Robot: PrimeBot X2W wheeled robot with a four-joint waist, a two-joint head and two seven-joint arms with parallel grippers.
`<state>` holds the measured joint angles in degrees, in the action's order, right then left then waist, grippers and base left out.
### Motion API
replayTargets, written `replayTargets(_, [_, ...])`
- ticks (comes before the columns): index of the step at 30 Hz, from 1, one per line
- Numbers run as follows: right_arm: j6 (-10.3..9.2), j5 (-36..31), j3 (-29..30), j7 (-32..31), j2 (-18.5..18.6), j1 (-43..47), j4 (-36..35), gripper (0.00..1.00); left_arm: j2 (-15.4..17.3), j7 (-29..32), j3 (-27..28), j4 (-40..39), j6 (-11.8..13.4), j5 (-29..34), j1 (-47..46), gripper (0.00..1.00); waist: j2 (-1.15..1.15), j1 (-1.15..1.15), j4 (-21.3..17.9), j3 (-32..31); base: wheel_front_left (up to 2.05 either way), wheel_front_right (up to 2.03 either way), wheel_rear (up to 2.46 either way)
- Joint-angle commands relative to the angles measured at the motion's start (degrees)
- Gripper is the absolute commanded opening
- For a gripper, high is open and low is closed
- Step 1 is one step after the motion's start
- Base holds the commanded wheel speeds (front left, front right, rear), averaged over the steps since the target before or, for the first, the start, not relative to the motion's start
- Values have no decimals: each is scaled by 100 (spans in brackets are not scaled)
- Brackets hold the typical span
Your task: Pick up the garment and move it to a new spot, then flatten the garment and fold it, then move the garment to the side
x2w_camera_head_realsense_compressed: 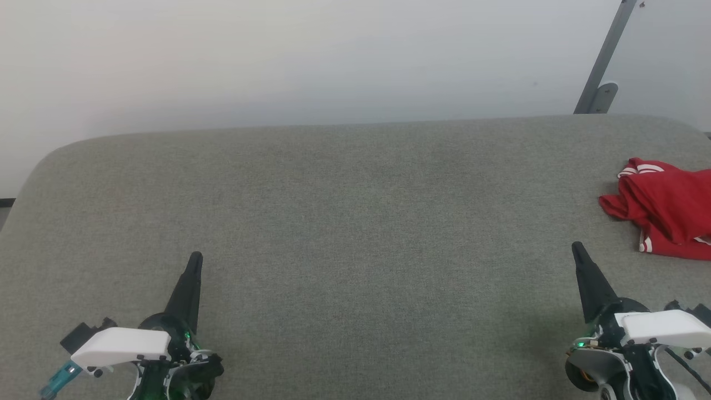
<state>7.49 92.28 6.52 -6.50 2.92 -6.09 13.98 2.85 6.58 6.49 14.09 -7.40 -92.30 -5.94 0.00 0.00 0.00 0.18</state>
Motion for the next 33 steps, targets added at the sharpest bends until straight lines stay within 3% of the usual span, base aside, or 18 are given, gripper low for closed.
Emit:
replayTargets(1, [0, 24, 6, -16, -19, -29, 17, 0, -13, 15, 10, -3, -16, -17, -65, 0, 0, 0, 0, 0, 0, 0, 0])
replayTargets(33, [0, 25, 6, -15, -19, -29, 17, 0, -13, 13, 8, -3, -16, -19, -65, 0, 0, 0, 0, 0, 0, 0, 0])
